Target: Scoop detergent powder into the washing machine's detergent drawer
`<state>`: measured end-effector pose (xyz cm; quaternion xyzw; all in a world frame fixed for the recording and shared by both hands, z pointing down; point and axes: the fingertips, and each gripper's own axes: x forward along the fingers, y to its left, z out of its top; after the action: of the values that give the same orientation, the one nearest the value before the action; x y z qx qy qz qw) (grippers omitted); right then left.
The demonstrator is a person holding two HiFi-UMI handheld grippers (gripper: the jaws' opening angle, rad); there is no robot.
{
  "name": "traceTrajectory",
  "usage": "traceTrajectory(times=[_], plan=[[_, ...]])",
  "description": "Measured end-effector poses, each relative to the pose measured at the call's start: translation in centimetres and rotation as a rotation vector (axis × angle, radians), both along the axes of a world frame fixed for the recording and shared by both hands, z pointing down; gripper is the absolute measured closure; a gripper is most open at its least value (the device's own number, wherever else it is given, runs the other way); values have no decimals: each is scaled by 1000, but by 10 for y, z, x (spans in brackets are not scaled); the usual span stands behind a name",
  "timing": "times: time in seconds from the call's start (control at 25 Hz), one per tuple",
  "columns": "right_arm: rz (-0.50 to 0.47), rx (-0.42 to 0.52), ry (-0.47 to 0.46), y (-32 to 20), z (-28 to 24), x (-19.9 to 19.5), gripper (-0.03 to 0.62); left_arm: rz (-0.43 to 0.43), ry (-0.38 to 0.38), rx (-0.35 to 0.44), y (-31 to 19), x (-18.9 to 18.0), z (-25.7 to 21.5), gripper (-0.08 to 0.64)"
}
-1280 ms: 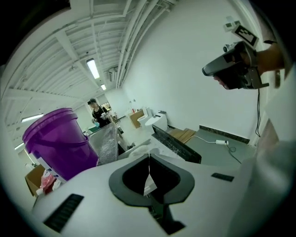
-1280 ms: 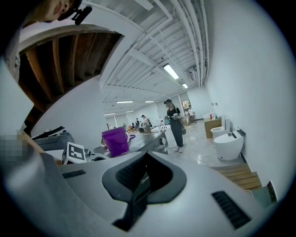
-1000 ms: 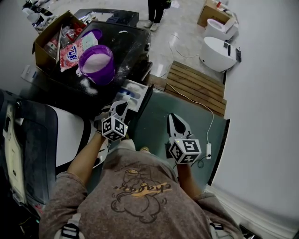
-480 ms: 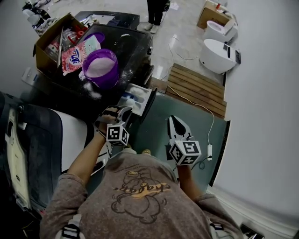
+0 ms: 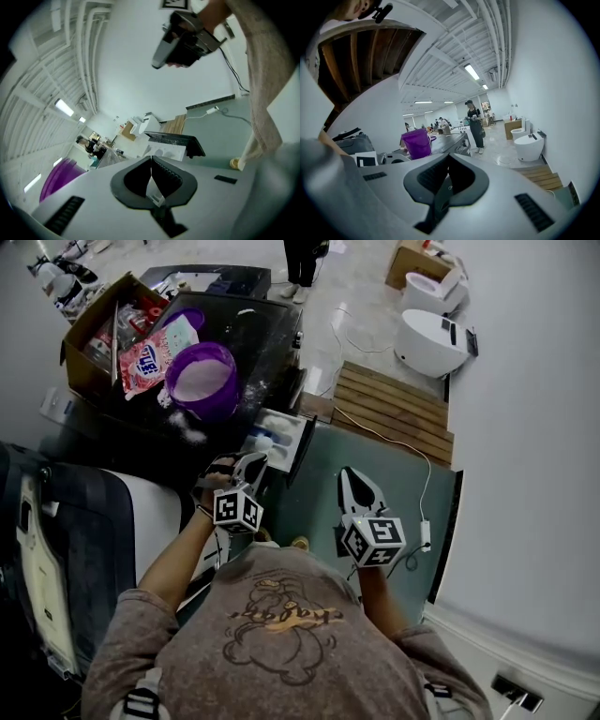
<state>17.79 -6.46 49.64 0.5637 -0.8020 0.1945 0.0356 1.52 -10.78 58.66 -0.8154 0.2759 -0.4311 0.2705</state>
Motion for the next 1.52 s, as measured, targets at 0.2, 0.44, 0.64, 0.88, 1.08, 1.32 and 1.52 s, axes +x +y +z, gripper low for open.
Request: traceTrajectory(times=[0.2,0.44,0.64,0.88,1.08,1.32,1.52], plan=[[13,6,6,-2,-2,1,592,-181,296,-87,-14,-12,-26,537],[20,14,14,-4,-5,2,592,-305,603,-162,-21,-23,-61,537],[29,36,19,-9,-11,3,592,-341,751,-151,-24,-29,-87,537],[42,56,26,-11,-20,9,592,-383,896,-168,-22,-37,-118,537],[64,61,32,-10,-24,18,592,-399,1006,-181,-17,-43,-136,537],[77,73,39,-12,-27,18,592,-414,1108,-205,-14,-49,-153,537],[78,73,36,-11,-25,13,592,-435,1158,-199,-13,-59,-161,537]])
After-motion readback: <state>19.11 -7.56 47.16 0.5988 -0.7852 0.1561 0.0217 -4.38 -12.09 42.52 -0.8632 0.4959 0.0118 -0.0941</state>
